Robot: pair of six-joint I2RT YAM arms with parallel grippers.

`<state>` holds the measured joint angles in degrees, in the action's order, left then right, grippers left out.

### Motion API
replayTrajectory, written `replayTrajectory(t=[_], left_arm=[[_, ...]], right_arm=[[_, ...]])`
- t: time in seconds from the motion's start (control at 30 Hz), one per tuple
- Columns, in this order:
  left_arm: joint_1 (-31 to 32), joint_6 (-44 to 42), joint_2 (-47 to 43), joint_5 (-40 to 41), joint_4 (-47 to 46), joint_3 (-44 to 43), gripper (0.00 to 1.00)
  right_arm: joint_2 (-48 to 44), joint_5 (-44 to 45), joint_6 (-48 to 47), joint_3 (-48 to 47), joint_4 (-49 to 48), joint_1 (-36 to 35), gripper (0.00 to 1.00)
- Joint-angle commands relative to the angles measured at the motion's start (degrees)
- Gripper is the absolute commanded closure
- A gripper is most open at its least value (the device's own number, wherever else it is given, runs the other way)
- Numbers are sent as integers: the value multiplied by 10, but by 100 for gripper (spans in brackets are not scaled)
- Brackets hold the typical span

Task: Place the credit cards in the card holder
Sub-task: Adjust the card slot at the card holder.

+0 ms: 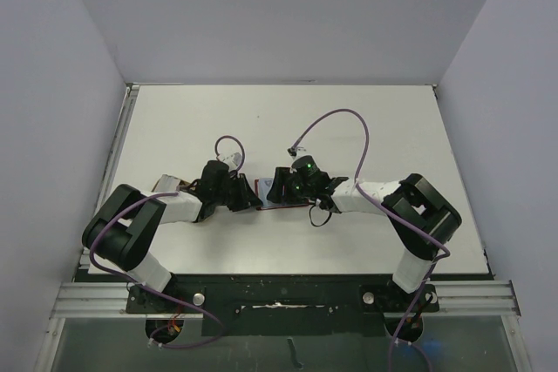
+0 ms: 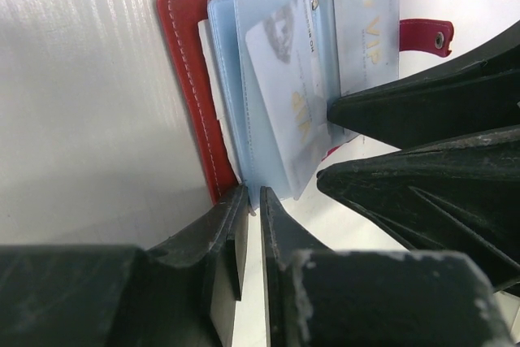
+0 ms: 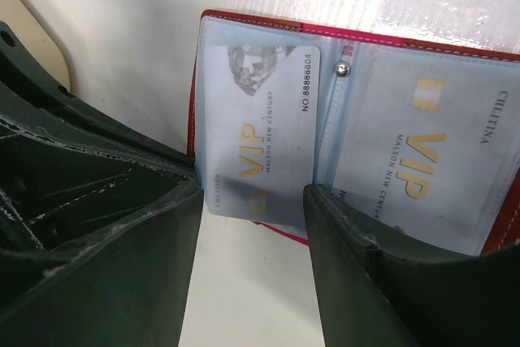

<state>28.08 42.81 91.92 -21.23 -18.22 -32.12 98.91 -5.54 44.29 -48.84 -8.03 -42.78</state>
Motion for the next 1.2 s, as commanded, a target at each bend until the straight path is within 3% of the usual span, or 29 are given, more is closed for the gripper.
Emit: replayTrajectory(t=[0.0, 0.77, 1.17], left_arm=[[2, -7, -1, -6, -26, -3, 90], [2, -4, -16, -5, -18, -8, 92], [2, -3, -38, 4, -11, -12, 84]], right_arm=[[-15, 22, -11, -17, 12, 0, 46], [-38, 41, -29, -33, 22, -17, 44], [-44, 49, -29, -29, 25, -15, 45]])
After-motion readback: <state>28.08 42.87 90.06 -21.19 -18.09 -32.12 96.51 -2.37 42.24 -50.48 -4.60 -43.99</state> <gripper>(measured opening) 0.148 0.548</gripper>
